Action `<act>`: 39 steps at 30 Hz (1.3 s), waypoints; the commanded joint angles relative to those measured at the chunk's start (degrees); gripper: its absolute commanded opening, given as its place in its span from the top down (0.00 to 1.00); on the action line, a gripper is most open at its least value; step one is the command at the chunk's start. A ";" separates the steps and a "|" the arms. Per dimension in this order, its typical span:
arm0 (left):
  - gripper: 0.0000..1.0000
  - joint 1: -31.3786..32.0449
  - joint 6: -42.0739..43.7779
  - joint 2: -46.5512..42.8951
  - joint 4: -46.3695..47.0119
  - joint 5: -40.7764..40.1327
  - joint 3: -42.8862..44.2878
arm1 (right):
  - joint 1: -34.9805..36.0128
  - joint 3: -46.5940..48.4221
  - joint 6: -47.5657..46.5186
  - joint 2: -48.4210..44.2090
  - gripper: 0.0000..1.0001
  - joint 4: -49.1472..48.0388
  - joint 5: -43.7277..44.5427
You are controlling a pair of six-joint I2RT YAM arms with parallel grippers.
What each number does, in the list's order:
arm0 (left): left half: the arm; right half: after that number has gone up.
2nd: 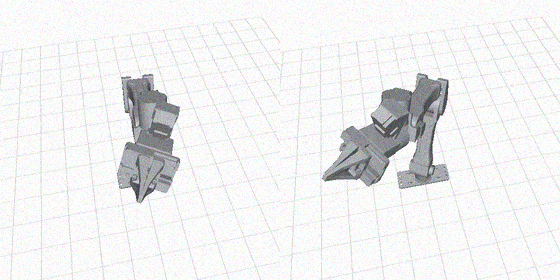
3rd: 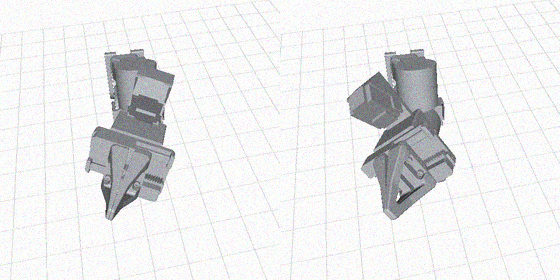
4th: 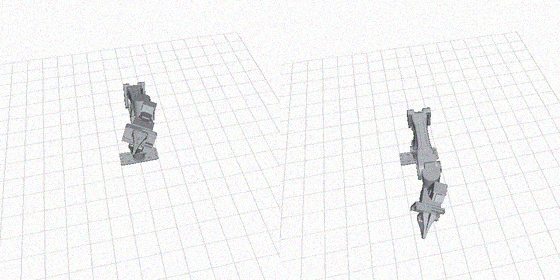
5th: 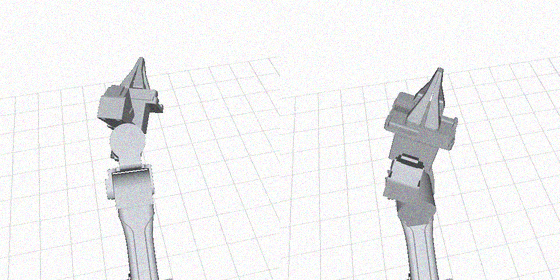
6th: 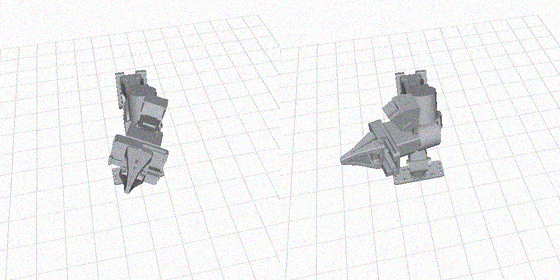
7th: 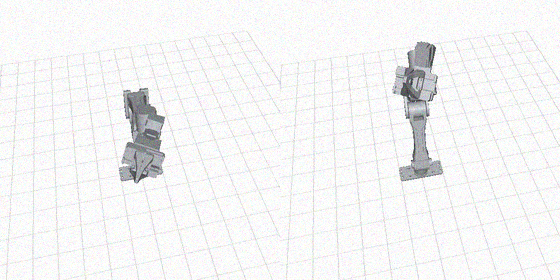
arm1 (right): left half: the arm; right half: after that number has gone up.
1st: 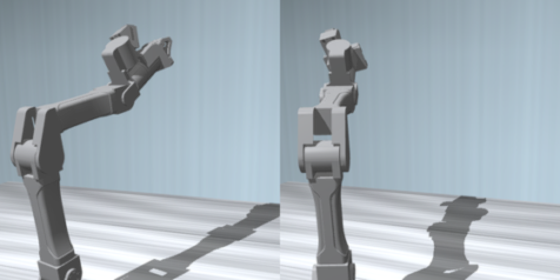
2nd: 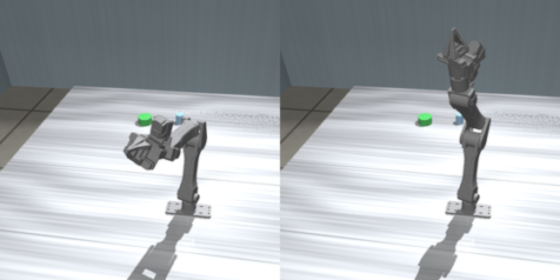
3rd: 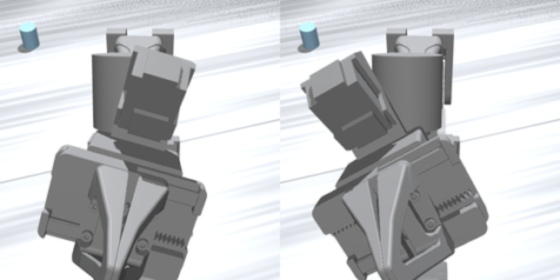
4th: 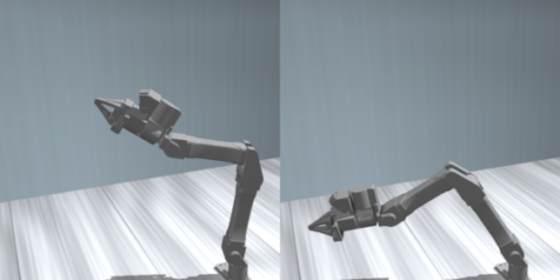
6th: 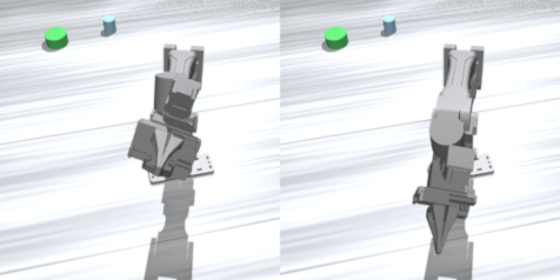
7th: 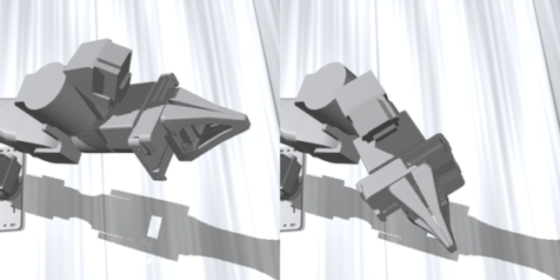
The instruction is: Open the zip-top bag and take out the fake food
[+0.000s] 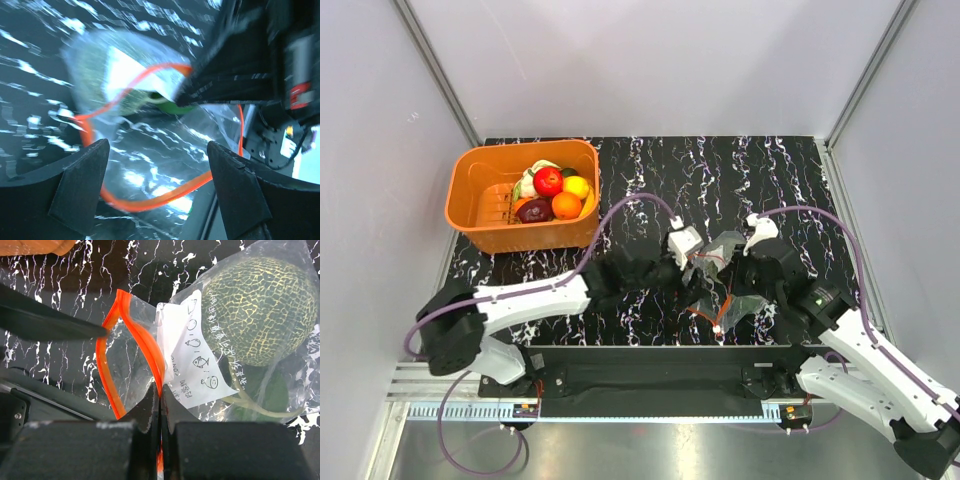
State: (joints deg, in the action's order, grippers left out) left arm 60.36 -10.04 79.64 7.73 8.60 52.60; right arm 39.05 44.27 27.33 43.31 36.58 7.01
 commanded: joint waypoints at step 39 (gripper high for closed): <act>0.05 3.10 -17.38 20.99 41.23 4.76 -5.84 | -7.67 -4.54 5.63 0.99 0.48 -0.36 18.05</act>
State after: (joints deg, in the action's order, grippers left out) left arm 63.22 -25.54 99.53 41.36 11.94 46.33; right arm 32.16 40.71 31.53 44.84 41.19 24.45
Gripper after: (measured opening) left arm 0.942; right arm 0.524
